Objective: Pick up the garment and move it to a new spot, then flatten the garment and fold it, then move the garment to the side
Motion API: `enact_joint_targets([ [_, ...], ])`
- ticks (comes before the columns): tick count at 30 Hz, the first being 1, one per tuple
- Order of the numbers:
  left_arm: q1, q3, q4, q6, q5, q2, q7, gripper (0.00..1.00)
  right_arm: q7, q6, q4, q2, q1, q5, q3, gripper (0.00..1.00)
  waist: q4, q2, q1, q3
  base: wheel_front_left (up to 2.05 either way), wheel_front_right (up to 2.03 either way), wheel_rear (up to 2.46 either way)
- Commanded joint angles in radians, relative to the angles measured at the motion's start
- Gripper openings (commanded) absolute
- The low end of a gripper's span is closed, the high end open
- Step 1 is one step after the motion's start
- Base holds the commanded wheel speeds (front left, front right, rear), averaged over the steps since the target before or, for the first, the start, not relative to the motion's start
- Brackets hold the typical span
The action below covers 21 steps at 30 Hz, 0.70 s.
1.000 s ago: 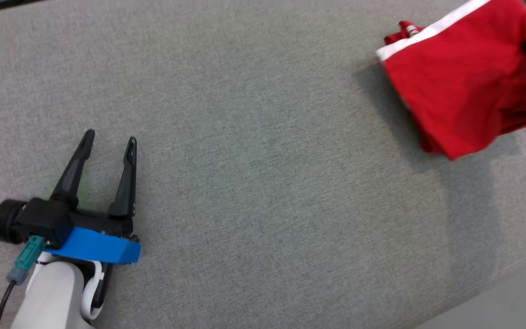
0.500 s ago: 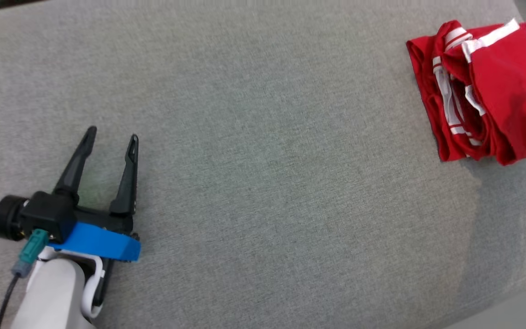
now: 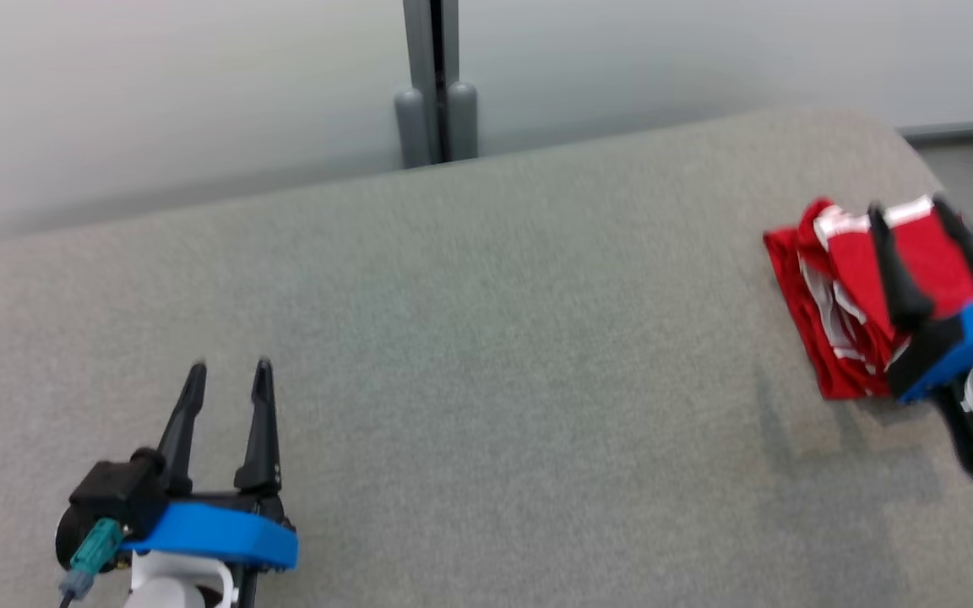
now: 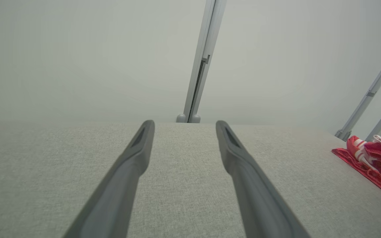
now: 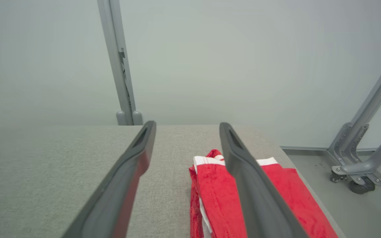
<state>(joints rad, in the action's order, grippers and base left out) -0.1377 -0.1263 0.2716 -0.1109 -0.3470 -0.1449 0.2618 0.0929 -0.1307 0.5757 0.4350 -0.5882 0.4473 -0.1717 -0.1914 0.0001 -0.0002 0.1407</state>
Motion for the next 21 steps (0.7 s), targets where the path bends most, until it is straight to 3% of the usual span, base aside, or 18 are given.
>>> enact_joint_targets([
  [1,0.026,0.012,-0.004,0.001,-0.001,0.004,0.003,1.00,0.023,0.000,-0.040,-0.014,0.062,0.003,-0.003,1.00,0.002,-0.0001,0.0002,-0.028,0.00,0.00,0.00],
  [6,0.091,0.045,-0.016,-0.004,0.011,0.024,0.004,1.00,0.096,0.000,-0.180,-0.099,0.255,-0.024,0.037,1.00,0.060,-0.0001,0.0002,-0.076,0.00,0.00,0.00],
  [11,0.131,0.073,-0.011,-0.006,0.025,0.043,0.004,1.00,0.107,0.000,-0.243,-0.187,0.390,-0.086,0.069,1.00,0.112,-0.0001,0.0002,-0.100,0.00,0.00,0.00],
  [21,0.166,0.109,0.009,-0.014,0.042,0.067,0.004,1.00,0.064,0.000,-0.313,-0.246,0.498,-0.181,0.118,1.00,0.143,-0.0001,0.0002,-0.131,0.00,0.00,0.00],
])
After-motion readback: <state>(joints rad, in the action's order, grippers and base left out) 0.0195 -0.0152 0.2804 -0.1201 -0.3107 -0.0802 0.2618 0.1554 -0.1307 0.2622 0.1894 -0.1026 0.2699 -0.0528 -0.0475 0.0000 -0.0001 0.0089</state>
